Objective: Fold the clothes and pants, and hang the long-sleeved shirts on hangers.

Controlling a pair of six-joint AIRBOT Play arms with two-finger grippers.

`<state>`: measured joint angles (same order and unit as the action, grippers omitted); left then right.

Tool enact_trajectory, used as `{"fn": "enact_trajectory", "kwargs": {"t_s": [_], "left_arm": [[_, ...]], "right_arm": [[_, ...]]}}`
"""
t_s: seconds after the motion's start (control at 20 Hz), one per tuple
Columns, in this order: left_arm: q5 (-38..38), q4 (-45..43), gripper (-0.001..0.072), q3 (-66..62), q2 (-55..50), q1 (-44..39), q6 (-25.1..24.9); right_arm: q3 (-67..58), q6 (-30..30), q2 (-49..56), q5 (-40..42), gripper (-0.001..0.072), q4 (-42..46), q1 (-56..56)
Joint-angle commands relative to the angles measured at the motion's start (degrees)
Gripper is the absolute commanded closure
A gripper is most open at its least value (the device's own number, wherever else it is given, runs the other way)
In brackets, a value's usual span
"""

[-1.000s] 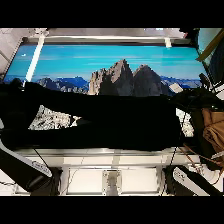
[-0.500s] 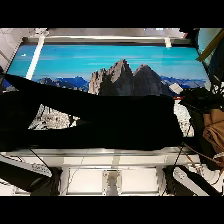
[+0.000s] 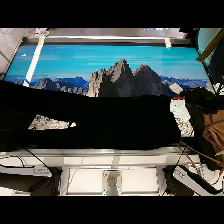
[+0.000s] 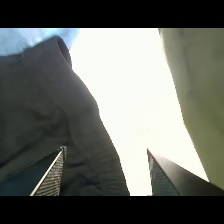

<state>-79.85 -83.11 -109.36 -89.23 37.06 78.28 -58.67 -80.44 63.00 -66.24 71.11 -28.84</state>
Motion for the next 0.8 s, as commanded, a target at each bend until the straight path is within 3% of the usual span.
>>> {"fn": "enact_trajectory", "kwargs": {"t_s": [0.0, 0.2, 0.45, 0.6, 0.75], "left_arm": [[-1.49, -4.74, 0.0699, 2.16, -4.76, -0.37, 1.86], [2.97, -4.74, 0.0699, 2.16, -11.06, -2.75, 5.03], [10.03, -4.79, 0.0699, 2.16, -12.63, -6.49, 7.45], [9.92, -5.20, 0.0699, 2.16, -12.61, -7.15, 9.14], [9.33, -5.20, 0.0699, 2.16, -12.61, -7.13, 11.43]], "right_arm": [[-0.02, 5.20, 3.43, 1.18, 0.0162, -10.03, -0.15], [-0.04, 6.86, 14.08, 6.27, 0.0161, -17.99, -0.04], [-0.07, 15.72, 24.15, 12.17, 0.0162, -26.60, 0.76], [-1.42, 21.16, 27.80, 12.76, 0.0162, -30.18, 2.43], [-4.39, 21.64, 29.73, 13.11, 0.0163, -30.34, 4.33]]}}
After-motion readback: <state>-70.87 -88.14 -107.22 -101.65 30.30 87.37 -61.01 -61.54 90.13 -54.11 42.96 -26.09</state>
